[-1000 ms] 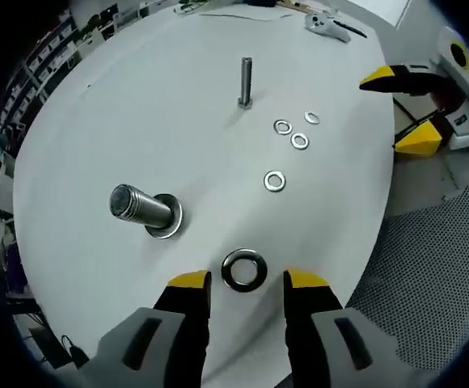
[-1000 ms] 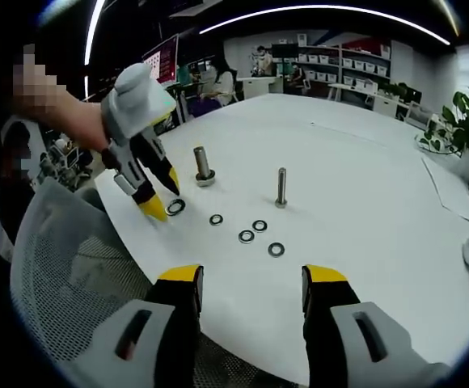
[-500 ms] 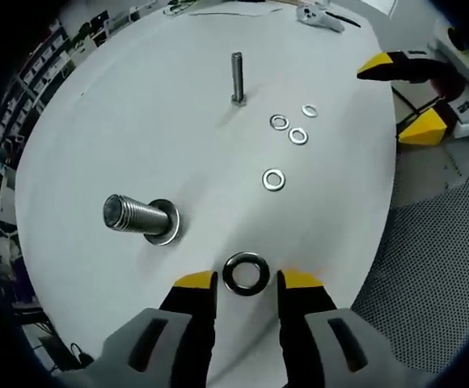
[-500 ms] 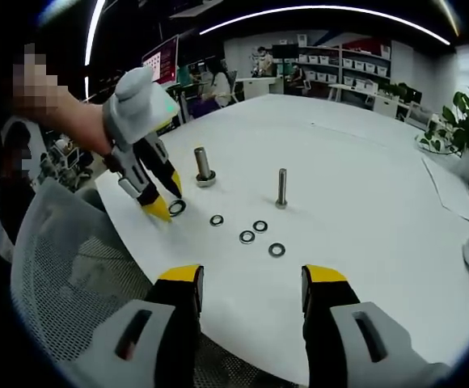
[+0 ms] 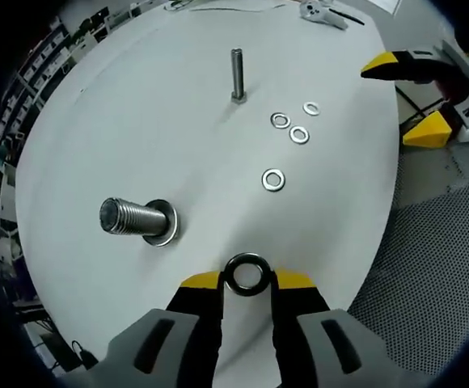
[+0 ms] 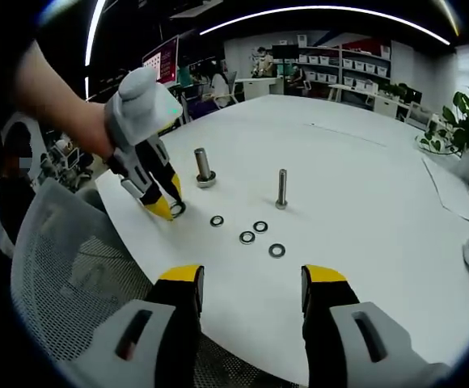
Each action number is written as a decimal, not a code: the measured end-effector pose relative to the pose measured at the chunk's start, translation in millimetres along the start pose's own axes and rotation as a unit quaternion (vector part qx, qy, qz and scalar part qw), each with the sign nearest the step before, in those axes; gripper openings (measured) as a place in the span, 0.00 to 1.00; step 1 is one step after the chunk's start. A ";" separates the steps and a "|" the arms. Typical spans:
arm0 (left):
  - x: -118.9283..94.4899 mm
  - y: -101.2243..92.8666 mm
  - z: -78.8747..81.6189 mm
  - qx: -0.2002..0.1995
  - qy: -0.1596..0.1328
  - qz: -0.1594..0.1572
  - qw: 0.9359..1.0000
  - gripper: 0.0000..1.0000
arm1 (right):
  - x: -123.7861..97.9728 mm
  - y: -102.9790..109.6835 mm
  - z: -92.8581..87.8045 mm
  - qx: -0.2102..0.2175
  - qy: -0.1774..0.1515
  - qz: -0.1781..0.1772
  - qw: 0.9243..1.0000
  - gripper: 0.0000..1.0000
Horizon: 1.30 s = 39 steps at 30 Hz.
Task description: Place the washer onto the threaded stud by aligning its center hole with the stud, sliding it down to the base, and recovering from edge contact or off-axis alignment until the washer reaches the visible bottom stop.
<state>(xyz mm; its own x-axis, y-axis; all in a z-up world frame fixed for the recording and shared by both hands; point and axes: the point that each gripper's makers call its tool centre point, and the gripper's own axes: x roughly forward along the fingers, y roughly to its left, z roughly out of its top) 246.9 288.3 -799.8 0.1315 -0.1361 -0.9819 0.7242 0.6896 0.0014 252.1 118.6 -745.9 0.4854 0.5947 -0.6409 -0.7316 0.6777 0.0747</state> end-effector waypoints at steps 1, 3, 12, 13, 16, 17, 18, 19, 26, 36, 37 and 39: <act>0.0 -0.1 0.1 0.002 0.005 -0.001 1.000 0.20 | 0.2 -0.1 0.0 0.000 0.000 0.000 1.000 0.51; 1.2 1.0 0.4 0.001 0.013 -0.003 1.000 0.21 | 0.2 -0.2 -0.2 0.000 0.000 0.000 1.000 0.51; 0.5 1.1 -1.5 -0.006 0.024 -0.010 1.000 0.21 | 0.1 -0.7 -0.5 -0.002 0.002 -0.001 1.000 0.51; 0.4 1.0 -1.7 -0.006 0.025 -0.010 1.000 0.21 | 0.3 -0.5 -0.7 -0.002 0.002 -0.001 1.000 0.51; 0.4 1.4 -1.9 -0.004 0.023 -0.009 1.000 0.21 | 0.2 0.3 -1.3 -0.002 0.004 0.000 1.000 0.51; 0.6 1.7 -2.1 -0.008 0.023 -0.009 1.000 0.21 | 0.2 0.3 -1.5 -0.002 0.004 0.000 1.000 0.51; 0.7 1.8 -2.2 -0.008 0.024 -0.009 1.000 0.20 | 0.2 0.1 -1.6 -0.002 0.004 -0.001 1.000 0.51; 0.8 1.7 -2.3 -0.007 0.024 -0.008 1.000 0.20 | 0.2 0.1 -1.5 -0.003 0.004 -0.001 1.000 0.51; 0.9 1.5 -2.2 -0.006 0.028 -0.006 1.000 0.20 | 0.2 0.2 -2.3 -0.002 0.007 -0.002 1.000 0.51; -0.4 1.0 -2.2 0.001 0.014 -0.011 1.000 0.19 | 0.2 0.9 -1.5 -0.003 0.006 0.000 1.000 0.50; -0.3 0.8 -1.9 0.001 0.017 -0.012 1.000 0.19 | 0.2 0.6 -1.6 -0.003 0.006 -0.001 1.000 0.50; -0.6 0.0 -2.0 0.008 0.022 -0.014 1.000 0.19 | 0.2 0.2 -1.8 -0.001 0.006 -0.001 1.000 0.50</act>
<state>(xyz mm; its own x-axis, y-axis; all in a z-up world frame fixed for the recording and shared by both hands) 245.4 289.8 -799.6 0.0809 -0.1235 -0.9890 0.7382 0.6742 -0.0238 251.2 118.1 -747.4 0.4814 0.5886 -0.6494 -0.7318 0.6777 0.0719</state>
